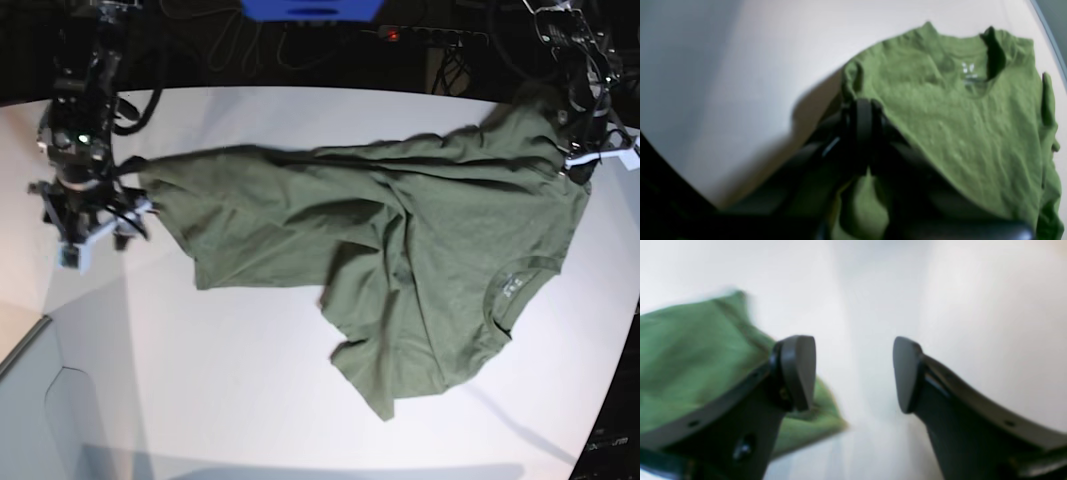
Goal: Layout the t-shirt on the table in an organized manner, then fold the t-shirt properly
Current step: 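Drag the held edge with the left gripper away from the right gripper, then regrasp the shirt edge with the right gripper and pull it outward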
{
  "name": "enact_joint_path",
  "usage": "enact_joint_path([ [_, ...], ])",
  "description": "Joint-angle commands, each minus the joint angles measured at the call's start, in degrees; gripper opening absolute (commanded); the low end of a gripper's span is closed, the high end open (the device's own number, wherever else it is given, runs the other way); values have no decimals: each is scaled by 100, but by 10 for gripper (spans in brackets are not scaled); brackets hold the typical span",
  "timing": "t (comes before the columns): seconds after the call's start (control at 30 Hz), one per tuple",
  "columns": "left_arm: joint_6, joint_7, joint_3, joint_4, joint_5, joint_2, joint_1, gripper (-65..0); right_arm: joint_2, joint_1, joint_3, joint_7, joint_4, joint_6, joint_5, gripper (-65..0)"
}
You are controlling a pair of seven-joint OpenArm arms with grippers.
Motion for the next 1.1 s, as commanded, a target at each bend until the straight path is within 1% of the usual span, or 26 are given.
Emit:
enact_joint_path([
  [0.0, -72, -112, -1, 83, -50, -70, 1, -650, 58, 134, -198, 109, 28, 12, 45, -281],
  [0.07, -72, -112, -1, 83, -50, -70, 1, -650, 146, 310, -664, 109, -192, 12, 45, -281],
  [0.13, -72, -112, -1, 83, -50, -70, 1, -650, 164, 582, -1165, 109, -587, 12, 45, -281],
  [0.2, -72, -112, -1, 75, -41, -70, 1, -650, 155, 890, -1429, 109, -1124, 12, 45, -279],
  [0.27, -72, -112, -1, 75, -41, -70, 1, -650, 146, 1277, -1631, 126, -1765, 12, 45, -260],
  [0.33, -72, -112, 8, 75, -41, -70, 1, -650, 137, 1637, -1737, 153, -2372, 12, 45, -241],
  [0.43, -72, -112, 8, 75, -41, -70, 1, -650, 137, 2085, -1781, 170, -3172, 12, 45, -238],
  [0.53, -72, -112, 8, 75, -23, -70, 1, -650, 146, 2367, -1781, 170, -3699, 12, 45, -239],
  [0.63, -72, -112, 8, 75, -14, -70, 9, -650, 146, 2446, -1789, 179, -3928, 12, 45, -247],
  [0.7, -72, -112, 8, 75, -6, -70, 9, -650, 146, 2437, -1789, 179, -3972, 12, 45, -294],
  [0.73, -72, -112, 8, 75, -6, -70, 9, -650, 137, 2428, -1789, 188, -3972, 21, 45, -340],
  [0.8, -72, -112, 8, 75, -6, -70, 9, -650, 137, 2419, -1789, 258, -3972, 21, 45, -454],
  [0.87, -72, -112, 8, 75, -14, -70, 9, -650, 146, 2340, -1789, 364, -3937, 21, 45, -593],
  [0.9, -72, -112, 8, 75, -14, -70, 9, -650, 146, 2305, -1763, 399, -3884, 21, 45, -650],
  [1.07, -72, -112, 8, 75, -14, -70, 1, -650, 217, 2059, -1614, 381, -3084, 12, 45, -650],
])
